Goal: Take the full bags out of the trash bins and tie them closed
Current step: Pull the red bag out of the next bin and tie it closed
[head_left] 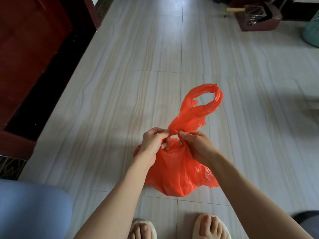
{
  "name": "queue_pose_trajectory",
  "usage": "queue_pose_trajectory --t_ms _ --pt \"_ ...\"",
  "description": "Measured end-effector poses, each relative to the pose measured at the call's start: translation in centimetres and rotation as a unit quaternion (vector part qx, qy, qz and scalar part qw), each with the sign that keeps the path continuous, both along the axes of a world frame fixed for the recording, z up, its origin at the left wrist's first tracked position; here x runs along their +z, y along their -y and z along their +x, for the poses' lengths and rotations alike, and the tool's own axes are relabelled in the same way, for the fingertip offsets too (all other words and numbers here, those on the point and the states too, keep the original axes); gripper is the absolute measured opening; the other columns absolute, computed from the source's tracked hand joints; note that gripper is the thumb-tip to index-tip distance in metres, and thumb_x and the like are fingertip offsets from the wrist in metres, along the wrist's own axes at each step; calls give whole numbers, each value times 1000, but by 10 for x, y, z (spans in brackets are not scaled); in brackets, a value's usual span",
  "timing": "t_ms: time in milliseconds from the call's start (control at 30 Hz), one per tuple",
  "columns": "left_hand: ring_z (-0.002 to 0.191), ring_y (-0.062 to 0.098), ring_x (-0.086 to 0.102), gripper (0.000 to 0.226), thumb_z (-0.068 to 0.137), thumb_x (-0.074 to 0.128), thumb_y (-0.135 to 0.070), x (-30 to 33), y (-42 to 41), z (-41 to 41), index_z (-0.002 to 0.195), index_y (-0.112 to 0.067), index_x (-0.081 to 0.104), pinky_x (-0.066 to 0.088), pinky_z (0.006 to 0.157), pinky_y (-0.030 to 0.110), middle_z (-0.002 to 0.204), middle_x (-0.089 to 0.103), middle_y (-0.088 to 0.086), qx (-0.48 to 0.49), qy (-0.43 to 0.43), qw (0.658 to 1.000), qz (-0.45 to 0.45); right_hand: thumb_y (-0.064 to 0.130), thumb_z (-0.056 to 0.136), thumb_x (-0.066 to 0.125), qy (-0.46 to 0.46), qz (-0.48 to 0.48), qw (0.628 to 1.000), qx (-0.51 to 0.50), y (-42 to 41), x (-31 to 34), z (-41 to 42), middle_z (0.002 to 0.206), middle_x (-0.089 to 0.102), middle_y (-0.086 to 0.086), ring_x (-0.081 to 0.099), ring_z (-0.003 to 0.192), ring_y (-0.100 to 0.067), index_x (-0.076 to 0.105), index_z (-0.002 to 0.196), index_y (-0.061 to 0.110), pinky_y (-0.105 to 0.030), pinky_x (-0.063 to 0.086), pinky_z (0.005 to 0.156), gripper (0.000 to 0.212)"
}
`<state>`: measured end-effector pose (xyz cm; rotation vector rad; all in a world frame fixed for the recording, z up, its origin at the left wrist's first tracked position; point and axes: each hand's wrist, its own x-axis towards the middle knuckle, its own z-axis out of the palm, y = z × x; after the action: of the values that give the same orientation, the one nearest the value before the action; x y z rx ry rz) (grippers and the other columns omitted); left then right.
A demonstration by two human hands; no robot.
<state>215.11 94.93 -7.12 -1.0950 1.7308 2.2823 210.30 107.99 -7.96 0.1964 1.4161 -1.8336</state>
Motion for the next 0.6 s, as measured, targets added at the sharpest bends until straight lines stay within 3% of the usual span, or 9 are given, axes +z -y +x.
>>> queue_pose_trajectory --t_ms 200,333,433,500,600 --pt "32 10 38 19 87 60 -7 4 5 2 69 -6 53 36 46 26 47 51 3 28 -27 999 -21 12 91 51 38 -25 999 27 0 4 3 62 53 -5 51 53 -13 60 81 6 -23 47 54 14" --pt "36 10 42 20 86 61 -8 5 0 4 67 -10 52 35 39 20 53 54 7 -91 -9 993 -70 10 92 45 30 -64 996 59 0 9 4 56 59 -10 61 61 -31 57 87 -5 -41 54 71 19" --pt "39 5 49 16 88 59 -5 7 -4 5 73 -8 52 38 40 16 51 58 0 -128 -25 989 -67 4 88 53 36 -11 999 -35 11 9 4 47 55 -5 54 44 -20 59 79 1 -33 51 53 11" --pt "54 7 56 7 88 59 -9 7 -5 8 84 -10 54 43 49 15 63 63 -2 -150 -34 985 -81 -2 86 54 28 37 992 -115 17 7 3 44 51 -4 47 31 -12 53 67 8 -23 44 37 22" --pt "68 5 57 25 85 62 -15 5 -5 16 101 -18 43 41 60 8 80 64 -10 -215 -35 961 -173 -2 82 56 -75 193 970 -126 22 5 2 60 52 -7 49 34 -11 52 85 12 -23 42 39 15"
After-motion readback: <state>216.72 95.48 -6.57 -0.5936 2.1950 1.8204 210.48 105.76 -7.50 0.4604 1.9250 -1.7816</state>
